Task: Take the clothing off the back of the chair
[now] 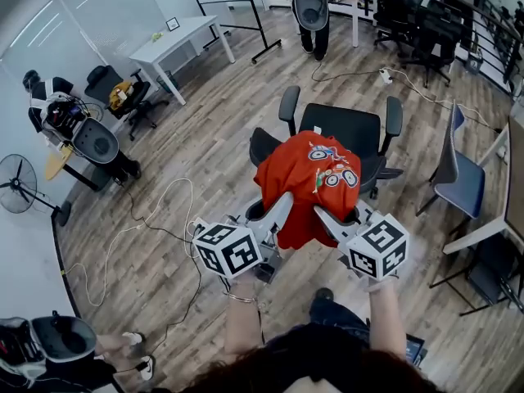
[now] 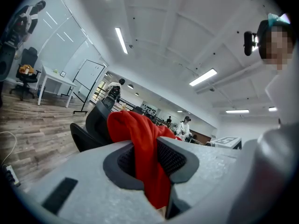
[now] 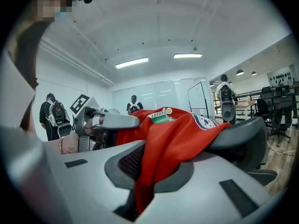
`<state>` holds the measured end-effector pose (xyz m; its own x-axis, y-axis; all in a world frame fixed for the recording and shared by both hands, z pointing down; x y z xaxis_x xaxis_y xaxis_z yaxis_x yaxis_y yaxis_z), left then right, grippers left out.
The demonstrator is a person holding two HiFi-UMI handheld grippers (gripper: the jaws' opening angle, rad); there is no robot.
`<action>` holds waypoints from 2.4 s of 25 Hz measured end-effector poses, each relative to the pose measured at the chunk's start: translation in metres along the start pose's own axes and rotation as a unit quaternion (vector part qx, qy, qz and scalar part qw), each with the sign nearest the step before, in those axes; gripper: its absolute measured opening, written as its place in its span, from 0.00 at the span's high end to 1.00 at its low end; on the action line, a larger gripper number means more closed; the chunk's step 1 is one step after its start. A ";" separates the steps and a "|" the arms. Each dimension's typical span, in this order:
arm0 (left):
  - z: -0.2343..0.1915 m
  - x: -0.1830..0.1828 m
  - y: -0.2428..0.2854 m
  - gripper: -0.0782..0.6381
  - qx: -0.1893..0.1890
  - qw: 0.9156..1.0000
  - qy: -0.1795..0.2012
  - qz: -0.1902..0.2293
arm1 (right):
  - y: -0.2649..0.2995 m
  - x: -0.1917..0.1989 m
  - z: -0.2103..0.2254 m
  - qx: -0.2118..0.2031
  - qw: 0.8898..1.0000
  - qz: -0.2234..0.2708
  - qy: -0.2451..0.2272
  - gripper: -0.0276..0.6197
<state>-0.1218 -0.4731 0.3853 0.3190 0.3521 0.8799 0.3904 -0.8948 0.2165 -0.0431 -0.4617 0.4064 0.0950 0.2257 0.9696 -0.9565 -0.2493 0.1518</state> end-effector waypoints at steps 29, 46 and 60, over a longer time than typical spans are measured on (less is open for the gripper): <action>0.084 -0.024 -0.096 0.79 0.077 0.993 0.078 0.048 | -0.045 -0.050 -0.096 0.039 0.993 0.059 -0.091 0.91; 0.108 -0.034 -0.179 0.80 0.108 0.985 0.100 0.091 | -0.059 -0.071 -0.176 0.041 0.988 0.091 -0.114 0.91; 0.109 -0.027 -0.231 0.80 0.114 0.982 0.104 0.111 | -0.057 -0.066 -0.227 0.041 0.986 0.092 -0.133 0.92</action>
<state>-0.1262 -0.2456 0.2652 0.2435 0.0705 0.9673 0.5215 -0.8505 -0.0693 -0.0580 -0.2483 0.2903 0.0012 -0.0817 0.9967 -0.9398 -0.3406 -0.0268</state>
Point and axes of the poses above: the fingertips, and each gripper's own axes: y forward along the fingers, z to its right, x out of its underside, the point moved 1 cm from there along -y, backward along the fingers, and after that the axes turned 15 degrees about -x, right-handed, at the moved point
